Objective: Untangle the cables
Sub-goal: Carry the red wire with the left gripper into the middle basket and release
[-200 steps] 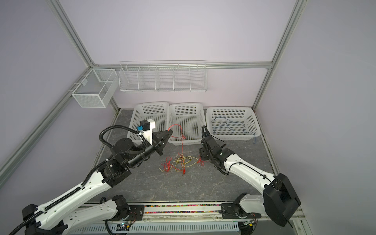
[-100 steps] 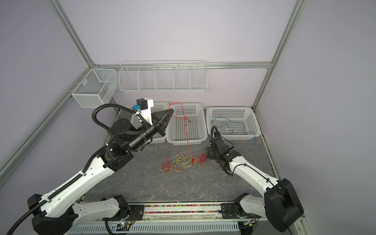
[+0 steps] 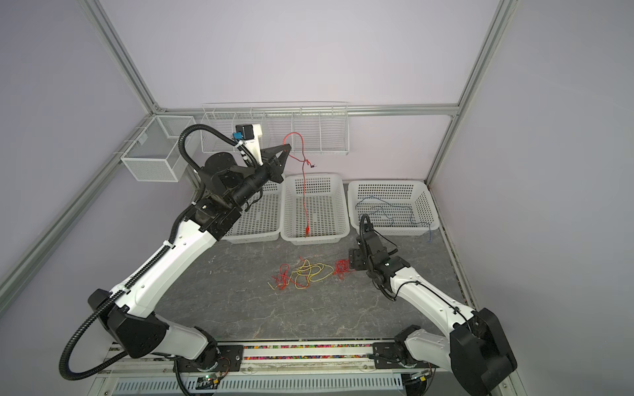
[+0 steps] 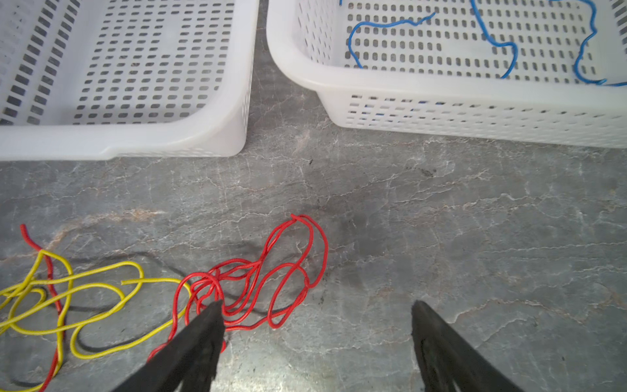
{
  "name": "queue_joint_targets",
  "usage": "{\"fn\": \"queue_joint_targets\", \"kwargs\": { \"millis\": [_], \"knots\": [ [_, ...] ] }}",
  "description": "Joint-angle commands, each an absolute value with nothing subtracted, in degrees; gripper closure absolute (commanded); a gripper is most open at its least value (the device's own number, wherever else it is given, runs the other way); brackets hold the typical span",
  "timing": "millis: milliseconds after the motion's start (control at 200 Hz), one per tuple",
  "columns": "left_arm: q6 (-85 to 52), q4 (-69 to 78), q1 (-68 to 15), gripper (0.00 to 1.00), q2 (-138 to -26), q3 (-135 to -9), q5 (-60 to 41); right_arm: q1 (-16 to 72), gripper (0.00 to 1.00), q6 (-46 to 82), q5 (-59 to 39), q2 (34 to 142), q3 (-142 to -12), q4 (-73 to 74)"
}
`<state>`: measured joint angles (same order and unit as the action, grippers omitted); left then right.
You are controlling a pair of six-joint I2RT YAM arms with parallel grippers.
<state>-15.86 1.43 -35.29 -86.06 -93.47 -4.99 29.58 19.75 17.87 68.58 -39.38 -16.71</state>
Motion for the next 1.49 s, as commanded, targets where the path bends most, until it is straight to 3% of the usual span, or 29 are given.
{"fn": "queue_joint_targets", "kwargs": {
  "millis": [0,630,745,935,1145,1490],
  "knots": [
    [-18.0,2.0,-33.3,1.0,-88.5,-95.3,-7.7,29.4,0.14,19.6,16.0,70.2,-38.5,-15.0],
    [-17.1,1.1,-33.4,1.0,-98.0,-76.7,-6.8,29.3,0.16,20.6,15.6,80.9,-40.4,-13.5],
    [-16.1,-0.9,-33.9,1.0,-99.4,-75.5,-6.4,29.3,0.26,21.0,15.5,83.6,-41.3,-13.3],
    [-13.8,-6.2,-35.1,1.0,-102.2,-76.0,-4.7,29.2,0.64,21.8,15.0,85.2,-41.7,-13.3],
    [-12.3,-8.1,-36.5,0.78,-103.2,-75.8,-3.6,29.3,0.92,21.2,15.6,83.4,-41.9,-14.6],
    [-13.0,-5.2,-37.0,0.37,-100.6,-72.7,-3.9,30.3,0.94,19.5,15.7,73.7,-40.1,-16.0]
  ]
}}
